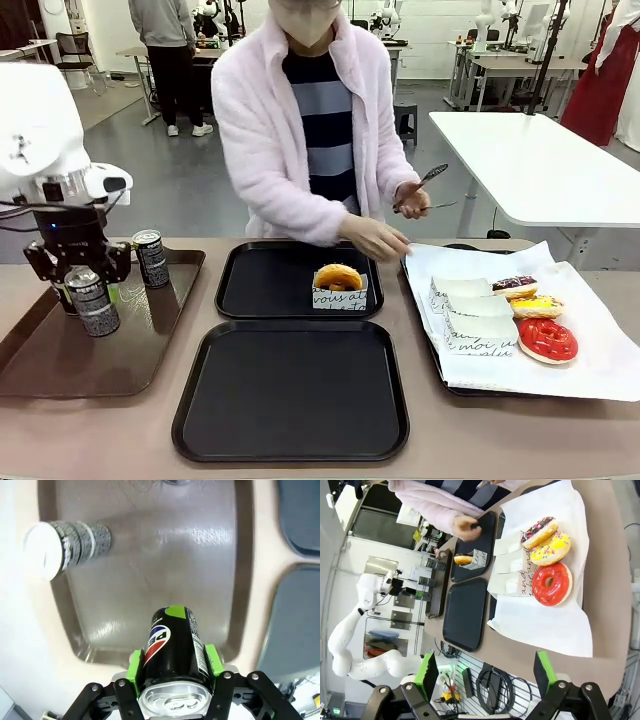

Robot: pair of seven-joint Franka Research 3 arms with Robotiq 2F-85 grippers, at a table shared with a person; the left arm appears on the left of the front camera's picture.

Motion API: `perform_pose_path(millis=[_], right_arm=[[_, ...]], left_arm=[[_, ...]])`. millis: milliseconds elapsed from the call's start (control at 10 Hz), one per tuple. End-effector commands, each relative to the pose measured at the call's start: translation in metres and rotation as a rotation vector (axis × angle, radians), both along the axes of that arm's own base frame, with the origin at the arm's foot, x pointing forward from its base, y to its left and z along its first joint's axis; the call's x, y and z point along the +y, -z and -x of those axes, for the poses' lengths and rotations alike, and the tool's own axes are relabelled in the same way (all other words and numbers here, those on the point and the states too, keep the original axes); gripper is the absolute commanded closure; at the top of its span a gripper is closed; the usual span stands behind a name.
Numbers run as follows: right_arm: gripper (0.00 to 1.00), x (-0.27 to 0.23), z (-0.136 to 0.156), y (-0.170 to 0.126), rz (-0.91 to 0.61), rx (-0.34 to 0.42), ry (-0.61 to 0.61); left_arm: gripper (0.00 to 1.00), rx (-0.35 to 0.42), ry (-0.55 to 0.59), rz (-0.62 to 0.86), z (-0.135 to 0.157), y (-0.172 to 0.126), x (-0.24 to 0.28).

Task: Set up donuts and drinks on trays.
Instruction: Pick up one Pepsi coke and place it on the Flat Tray.

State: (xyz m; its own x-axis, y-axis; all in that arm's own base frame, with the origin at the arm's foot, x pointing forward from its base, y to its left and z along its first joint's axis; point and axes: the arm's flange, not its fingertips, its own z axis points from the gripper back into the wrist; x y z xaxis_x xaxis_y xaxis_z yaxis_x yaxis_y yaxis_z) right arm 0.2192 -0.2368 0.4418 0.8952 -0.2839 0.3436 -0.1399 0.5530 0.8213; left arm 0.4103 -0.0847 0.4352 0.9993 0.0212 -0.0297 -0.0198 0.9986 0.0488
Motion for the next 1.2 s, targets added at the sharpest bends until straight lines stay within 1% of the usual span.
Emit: perform_pose_path(millis=[0,100,200,300,400,800,900,1000,1100], right_arm=[[0.0,-0.001,-0.001,0.001,-0.011,-0.02,-0.002],[0.0,-0.001,-0.001,0.001,-0.011,-0.02,-0.002],[0.0,-0.001,-0.001,0.001,-0.011,-0.02,-0.002],[0.0,-0.001,-0.001,0.001,-0.011,-0.02,-0.002],[0.0,-0.001,-0.001,0.001,-0.011,-0.02,-0.002],[0.0,-0.001,-0.001,0.001,-0.011,-0.02,-0.002],[0.0,-0.001,-0.001,0.001,-0.011,-0.02,-0.002],[0.0,-0.001,-0.001,0.001,-0.011,-0.02,-0.002],[0.0,-0.001,-0.001,0.001,-0.011,-0.02,-0.002]], left_arm=[[1.0,-0.018,0.006,-0.041,0.026,-0.046,-0.02],[1.0,-0.028,0.013,-0.035,0.029,-0.056,-0.024],[1.0,-0.023,-0.006,-0.031,0.029,-0.061,-0.023],[1.0,-0.009,-0.008,-0.019,0.029,-0.058,-0.015],[1.0,-0.021,0.033,-0.029,0.035,-0.061,-0.023],[1.0,-0.021,0.033,-0.029,0.035,-0.061,-0.023],[0.41,-0.011,0.03,-0.03,0.035,-0.059,-0.021],[0.41,-0.066,0.043,-0.036,0.029,-0.066,-0.044],[0.41,-0.105,0.058,-0.055,0.022,-0.069,-0.067]])
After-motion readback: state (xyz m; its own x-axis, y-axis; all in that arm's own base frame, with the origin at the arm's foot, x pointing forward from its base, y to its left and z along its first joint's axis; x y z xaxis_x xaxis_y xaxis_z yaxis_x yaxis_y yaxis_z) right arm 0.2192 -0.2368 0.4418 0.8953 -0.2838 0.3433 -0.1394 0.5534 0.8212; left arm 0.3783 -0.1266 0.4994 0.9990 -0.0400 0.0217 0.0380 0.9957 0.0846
